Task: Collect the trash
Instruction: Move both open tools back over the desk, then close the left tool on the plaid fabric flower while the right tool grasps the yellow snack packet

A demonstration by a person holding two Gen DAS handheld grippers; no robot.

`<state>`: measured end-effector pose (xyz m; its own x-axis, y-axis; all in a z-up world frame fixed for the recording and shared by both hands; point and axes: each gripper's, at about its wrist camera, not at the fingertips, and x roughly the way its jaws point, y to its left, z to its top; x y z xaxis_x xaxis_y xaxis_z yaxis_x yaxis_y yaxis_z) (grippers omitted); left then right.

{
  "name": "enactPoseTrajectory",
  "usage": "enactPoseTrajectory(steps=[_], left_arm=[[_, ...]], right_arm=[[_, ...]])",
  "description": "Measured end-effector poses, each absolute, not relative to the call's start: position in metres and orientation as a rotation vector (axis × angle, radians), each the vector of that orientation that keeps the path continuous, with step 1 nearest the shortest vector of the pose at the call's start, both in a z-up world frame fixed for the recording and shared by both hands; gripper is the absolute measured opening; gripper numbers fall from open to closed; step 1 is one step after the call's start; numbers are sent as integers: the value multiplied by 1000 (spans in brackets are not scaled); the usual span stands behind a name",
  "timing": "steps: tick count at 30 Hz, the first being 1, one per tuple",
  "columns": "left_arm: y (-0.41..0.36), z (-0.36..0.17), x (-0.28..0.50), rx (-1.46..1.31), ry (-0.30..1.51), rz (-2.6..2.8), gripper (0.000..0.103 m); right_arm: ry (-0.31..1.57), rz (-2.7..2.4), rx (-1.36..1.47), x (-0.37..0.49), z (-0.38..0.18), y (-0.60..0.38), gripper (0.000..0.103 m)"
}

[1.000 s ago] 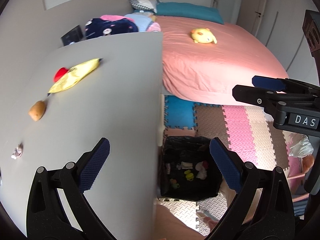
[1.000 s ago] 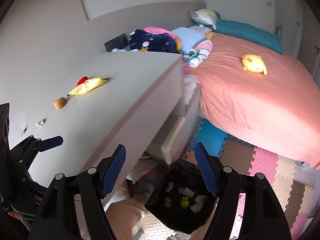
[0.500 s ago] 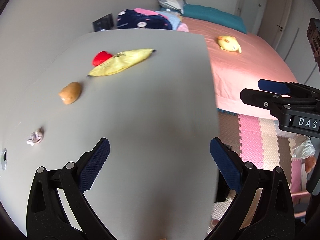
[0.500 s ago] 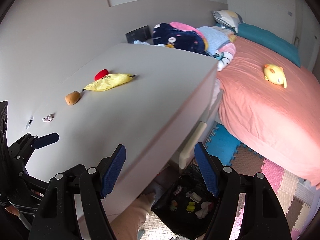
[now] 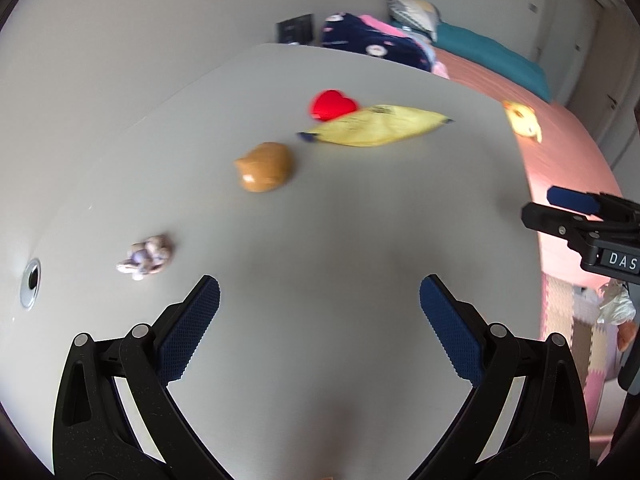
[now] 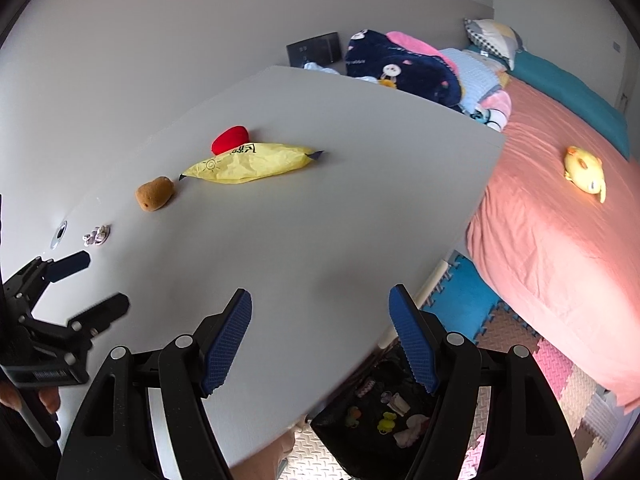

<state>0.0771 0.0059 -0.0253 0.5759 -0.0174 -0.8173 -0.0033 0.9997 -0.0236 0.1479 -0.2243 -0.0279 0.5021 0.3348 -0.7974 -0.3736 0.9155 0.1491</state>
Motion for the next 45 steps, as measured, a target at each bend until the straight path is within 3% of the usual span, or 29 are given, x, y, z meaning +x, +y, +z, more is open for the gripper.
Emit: enactPoseTrajectory(steps=[11,22,29,35,37,40,42,45], left_arm=[[60,-34,90,-76,966,118,97],[107,-47,100,-153,980,214,97],[112,-50,100,-136,985,246,75],[113,-47,98,-134,967,256,44],[112,-47,97,-131,966,259,41],[112,-47,97,-127,963,258,39],[112,-47,97,-129,959,255,37],[111,-47,97,-120,955,252,37]], right_arm=[[928,523,-168,184,-28,-173,72],[865,580,-263,224,-15,-129,82],[894,642,-305,246,-29,-107,83],[891,655,-312,254,-38,-103,83],[901,659,-330,256,-42,-102,83],[907,667,-364,256,-49,-100,70],[917,701,-347,257,-50,-100,53],[922,722,-361,255,-48,-97,39]])
